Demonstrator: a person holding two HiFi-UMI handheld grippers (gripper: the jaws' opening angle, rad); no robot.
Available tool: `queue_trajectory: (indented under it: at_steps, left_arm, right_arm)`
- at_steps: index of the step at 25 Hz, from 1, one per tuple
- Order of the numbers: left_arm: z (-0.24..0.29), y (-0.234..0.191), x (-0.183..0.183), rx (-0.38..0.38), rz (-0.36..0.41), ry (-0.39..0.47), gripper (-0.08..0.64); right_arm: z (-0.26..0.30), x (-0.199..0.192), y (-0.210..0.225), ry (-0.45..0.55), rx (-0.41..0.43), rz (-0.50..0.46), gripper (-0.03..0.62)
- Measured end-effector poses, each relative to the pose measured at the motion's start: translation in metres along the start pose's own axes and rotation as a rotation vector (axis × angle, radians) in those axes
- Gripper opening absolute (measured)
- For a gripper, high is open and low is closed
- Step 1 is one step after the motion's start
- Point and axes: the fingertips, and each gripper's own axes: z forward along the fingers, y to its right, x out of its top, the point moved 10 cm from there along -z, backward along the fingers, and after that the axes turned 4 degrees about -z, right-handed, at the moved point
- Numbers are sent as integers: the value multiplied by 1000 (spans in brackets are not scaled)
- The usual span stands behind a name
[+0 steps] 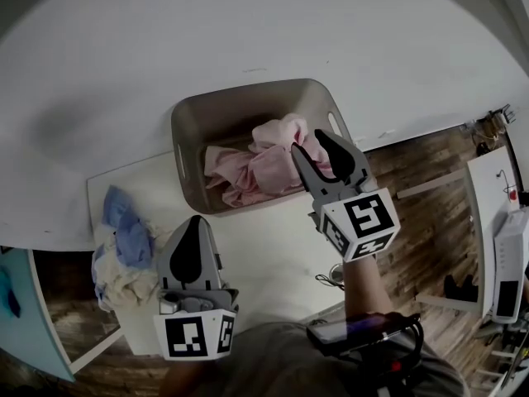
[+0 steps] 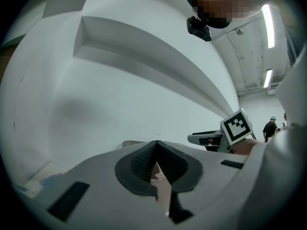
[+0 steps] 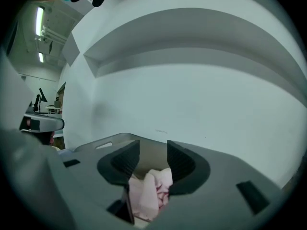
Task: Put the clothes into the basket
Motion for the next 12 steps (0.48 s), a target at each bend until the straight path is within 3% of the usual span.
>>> queue_trajectory:
  at_steps: [12]
  left_arm:
    - [-26, 16, 8, -19, 33, 39, 9]
  right_arm:
    - [-45, 5, -21, 84, 7, 24, 183]
